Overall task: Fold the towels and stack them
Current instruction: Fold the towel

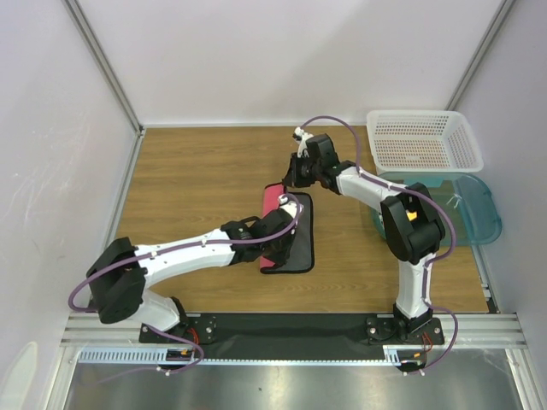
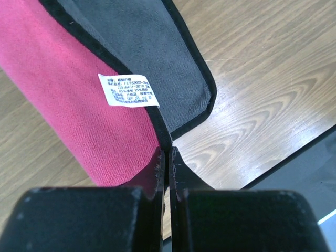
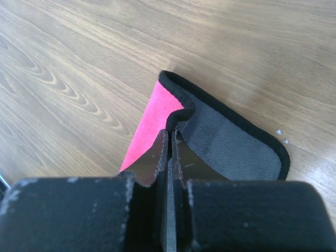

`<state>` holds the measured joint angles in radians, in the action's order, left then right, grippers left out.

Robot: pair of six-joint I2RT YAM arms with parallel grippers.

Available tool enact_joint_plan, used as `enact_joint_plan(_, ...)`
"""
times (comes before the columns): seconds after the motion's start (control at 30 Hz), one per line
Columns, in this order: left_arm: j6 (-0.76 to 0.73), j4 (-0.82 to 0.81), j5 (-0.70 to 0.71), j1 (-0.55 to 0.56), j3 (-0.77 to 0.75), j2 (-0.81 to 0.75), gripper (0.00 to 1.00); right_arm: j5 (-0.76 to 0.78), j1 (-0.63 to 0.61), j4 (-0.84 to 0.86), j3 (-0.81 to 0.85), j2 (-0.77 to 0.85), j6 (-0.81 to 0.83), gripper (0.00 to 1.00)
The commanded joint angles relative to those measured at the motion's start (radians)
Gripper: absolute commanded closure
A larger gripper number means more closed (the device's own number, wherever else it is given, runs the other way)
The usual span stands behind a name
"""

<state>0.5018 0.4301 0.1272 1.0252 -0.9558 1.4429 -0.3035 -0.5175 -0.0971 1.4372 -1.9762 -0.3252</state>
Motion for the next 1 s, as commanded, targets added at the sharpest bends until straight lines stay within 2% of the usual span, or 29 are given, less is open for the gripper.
enact_joint_plan(0.0, -0.031, -0.030, -0.027, 0.016, -0.050, 0.027, 1.00, 0.017, 0.017, 0.014, -0.023, 0.030, 0.015, 1.00)
enact_joint_plan(0.47, -0.046, -0.050, -0.021, 0.022, -0.075, 0.039, 1.00, 0.017, 0.043, 0.019, -0.044, 0.071, 0.023, 1.00)
enact_joint_plan(0.97, -0.059, -0.108, -0.090, 0.026, -0.077, 0.112, 1.00, 0.069, 0.060, 0.005, -0.096, 0.070, 0.035, 1.00)
